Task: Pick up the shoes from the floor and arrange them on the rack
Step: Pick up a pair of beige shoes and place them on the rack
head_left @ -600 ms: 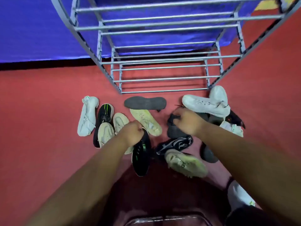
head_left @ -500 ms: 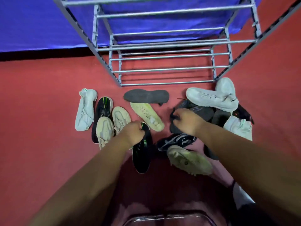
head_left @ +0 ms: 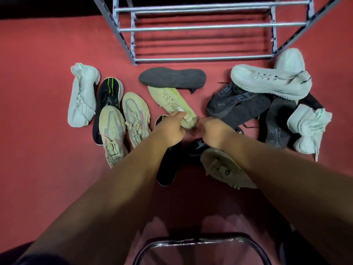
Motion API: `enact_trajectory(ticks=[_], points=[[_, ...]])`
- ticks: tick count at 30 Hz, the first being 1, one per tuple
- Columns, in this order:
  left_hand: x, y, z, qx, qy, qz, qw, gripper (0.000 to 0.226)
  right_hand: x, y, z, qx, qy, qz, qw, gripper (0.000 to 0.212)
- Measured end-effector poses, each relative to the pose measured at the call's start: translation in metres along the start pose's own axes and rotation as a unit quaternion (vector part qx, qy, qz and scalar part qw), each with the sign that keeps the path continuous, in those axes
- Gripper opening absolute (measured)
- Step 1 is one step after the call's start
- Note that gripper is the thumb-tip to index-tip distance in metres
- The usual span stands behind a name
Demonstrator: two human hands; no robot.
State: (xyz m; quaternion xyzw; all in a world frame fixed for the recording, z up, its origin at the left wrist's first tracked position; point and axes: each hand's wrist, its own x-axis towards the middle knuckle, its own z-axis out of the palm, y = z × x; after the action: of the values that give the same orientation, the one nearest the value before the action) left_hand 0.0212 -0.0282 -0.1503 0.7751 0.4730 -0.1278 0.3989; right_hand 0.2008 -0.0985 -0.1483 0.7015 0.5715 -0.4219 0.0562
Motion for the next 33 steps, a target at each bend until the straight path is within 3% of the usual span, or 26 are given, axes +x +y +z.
enact_trajectory(ticks=[4, 8, 12, 16, 18, 21, 24, 28, 33], points=[[0.002, 0.008, 0.011, -0.086, -0.036, -0.048, 0.994, 0.078, -0.026, 0.014, 0.008, -0.009, -0.009, 0.014, 1.000, 0.039], [0.003, 0.009, 0.021, -0.196, -0.006, -0.077, 0.978, 0.064, -0.056, 0.025, 0.016, -0.027, -0.067, 0.021, 0.997, 0.040], [0.002, 0.010, 0.019, -0.213, -0.032, -0.103, 0.971, 0.077, -0.066, 0.033, 0.024, -0.049, -0.052, -0.001, 0.997, 0.041], [0.001, 0.012, 0.018, -0.166, -0.057, -0.119, 0.977, 0.059, -0.069, 0.030, 0.027, -0.109, -0.061, -0.005, 0.992, 0.058], [-0.001, 0.011, 0.018, -0.157, -0.073, -0.134, 0.976, 0.055, -0.069, 0.030, 0.026, -0.116, -0.060, 0.002, 0.991, 0.056], [-0.005, 0.010, 0.018, -0.162, -0.070, -0.157, 0.972, 0.069, -0.069, 0.029, 0.018, -0.100, -0.058, 0.035, 0.993, 0.041], [-0.004, 0.012, 0.013, -0.137, -0.008, -0.175, 0.975, 0.089, -0.065, 0.035, 0.002, -0.079, -0.026, 0.053, 0.995, 0.047], [-0.010, 0.017, -0.011, -0.077, 0.081, -0.189, 0.976, 0.078, -0.064, 0.032, -0.046, -0.006, 0.039, 0.069, 0.997, 0.034], [-0.025, 0.022, -0.048, -0.038, 0.095, -0.218, 0.971, 0.070, -0.076, 0.022, -0.085, 0.098, 0.109, 0.122, 0.982, 0.041]])
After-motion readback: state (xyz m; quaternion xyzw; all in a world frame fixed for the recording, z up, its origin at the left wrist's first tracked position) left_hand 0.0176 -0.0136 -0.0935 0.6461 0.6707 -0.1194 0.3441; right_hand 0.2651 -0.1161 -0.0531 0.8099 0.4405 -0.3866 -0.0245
